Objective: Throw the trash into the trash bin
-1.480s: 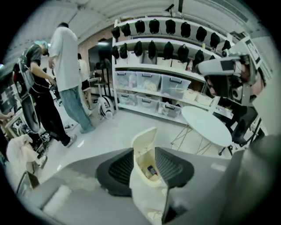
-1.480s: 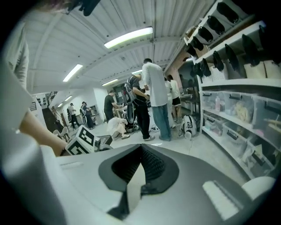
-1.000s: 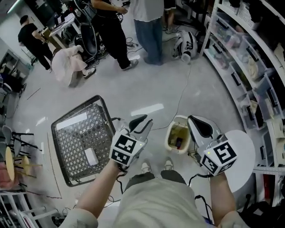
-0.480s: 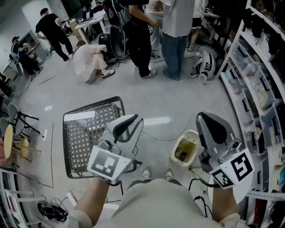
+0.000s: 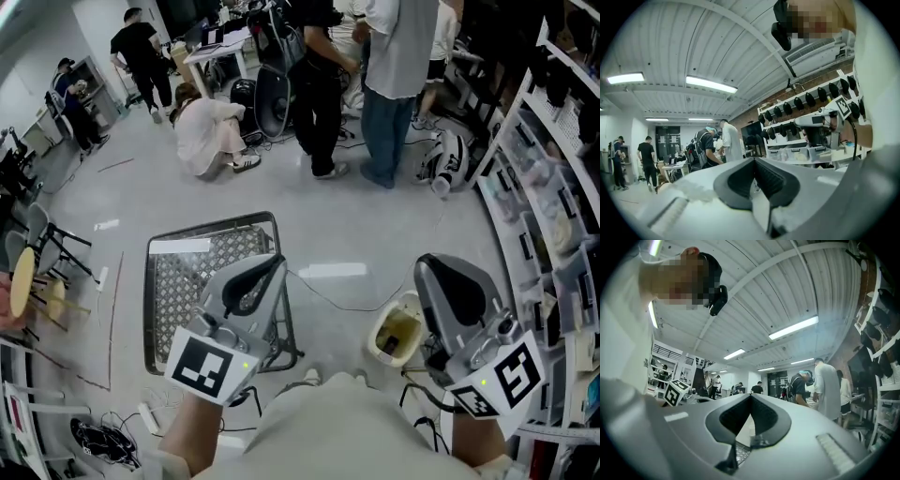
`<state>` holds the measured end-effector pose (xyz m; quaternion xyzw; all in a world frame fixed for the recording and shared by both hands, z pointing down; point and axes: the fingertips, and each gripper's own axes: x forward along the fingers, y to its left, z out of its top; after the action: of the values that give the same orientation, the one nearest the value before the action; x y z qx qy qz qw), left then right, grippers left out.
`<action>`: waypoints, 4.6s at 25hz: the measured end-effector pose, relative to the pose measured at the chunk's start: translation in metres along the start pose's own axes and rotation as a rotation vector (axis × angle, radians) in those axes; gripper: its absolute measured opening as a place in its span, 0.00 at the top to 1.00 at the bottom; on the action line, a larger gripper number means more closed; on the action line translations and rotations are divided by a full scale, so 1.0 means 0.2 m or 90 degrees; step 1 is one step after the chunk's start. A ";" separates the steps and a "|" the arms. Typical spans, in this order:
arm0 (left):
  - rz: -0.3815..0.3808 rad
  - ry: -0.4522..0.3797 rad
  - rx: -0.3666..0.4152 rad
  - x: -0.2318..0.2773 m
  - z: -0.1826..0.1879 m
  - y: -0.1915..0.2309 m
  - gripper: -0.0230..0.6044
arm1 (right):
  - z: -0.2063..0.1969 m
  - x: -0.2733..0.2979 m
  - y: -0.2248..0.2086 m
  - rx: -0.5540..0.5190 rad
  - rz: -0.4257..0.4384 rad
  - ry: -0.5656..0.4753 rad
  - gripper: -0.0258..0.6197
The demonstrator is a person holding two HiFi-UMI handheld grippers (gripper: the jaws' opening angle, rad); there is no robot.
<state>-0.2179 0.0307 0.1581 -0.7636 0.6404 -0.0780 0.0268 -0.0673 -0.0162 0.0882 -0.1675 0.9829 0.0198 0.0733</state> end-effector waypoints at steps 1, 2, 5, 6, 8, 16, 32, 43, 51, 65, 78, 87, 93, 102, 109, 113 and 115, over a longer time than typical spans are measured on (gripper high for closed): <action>0.003 -0.002 -0.005 -0.01 0.00 0.01 0.96 | -0.01 0.01 0.00 -0.002 0.002 0.003 0.96; 0.007 -0.003 -0.007 -0.01 0.00 0.01 0.96 | -0.02 0.01 0.00 -0.002 0.005 0.005 0.96; 0.018 0.003 -0.004 -0.01 0.00 0.03 0.96 | -0.06 0.03 -0.02 0.004 0.010 0.014 0.96; 0.022 0.008 -0.005 -0.01 0.00 0.04 0.96 | -0.07 0.04 -0.03 0.006 0.010 0.017 0.96; 0.032 0.016 -0.014 -0.01 -0.01 0.06 0.96 | -0.10 0.05 -0.03 0.013 0.013 0.023 0.96; 0.120 0.082 -0.001 -0.09 -0.18 0.32 0.71 | -0.24 0.16 0.00 0.037 0.045 0.059 0.96; 0.313 0.355 -0.166 -0.56 -1.39 0.81 0.33 | -0.94 0.48 0.32 0.109 0.146 0.235 0.96; 0.287 0.548 -0.291 -0.73 -2.33 0.76 0.28 | -1.45 0.52 0.55 0.156 0.179 0.364 0.96; 0.293 0.624 -0.364 -0.77 -2.71 0.66 0.28 | -1.71 0.43 0.60 0.168 0.185 0.434 0.96; 0.295 0.729 -0.450 -0.79 -3.10 0.60 0.28 | -1.99 0.34 0.58 0.187 0.168 0.494 0.96; 0.278 0.690 -0.411 -0.66 -2.88 0.60 0.45 | -1.95 0.29 0.49 0.182 0.129 0.484 0.96; 0.213 0.578 -0.294 -0.26 -2.27 0.70 0.46 | -1.69 0.24 0.26 0.161 0.050 0.412 0.96; 0.128 0.505 -0.218 0.12 -1.84 0.53 0.46 | -1.49 0.08 -0.01 0.147 -0.036 0.364 0.96; -0.067 0.445 -0.084 0.71 -1.39 -0.08 0.46 | -1.36 -0.36 -0.49 0.158 -0.212 0.326 0.96; -0.216 0.431 -0.011 1.02 -1.32 -0.64 0.46 | -1.42 -0.79 -0.71 0.186 -0.332 0.325 0.96; -0.277 0.446 0.009 1.14 -1.41 -0.94 0.46 | -1.52 -1.03 -0.80 0.207 -0.384 0.327 0.96; -0.300 0.459 0.013 1.18 -1.49 -1.09 0.46 | -1.60 -1.13 -0.84 0.220 -0.399 0.330 0.96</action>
<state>-0.0119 -0.1451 0.5020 -0.8127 0.4157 -0.3501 -0.2101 0.1556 -0.1207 0.4361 -0.4425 0.8594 -0.2104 -0.1461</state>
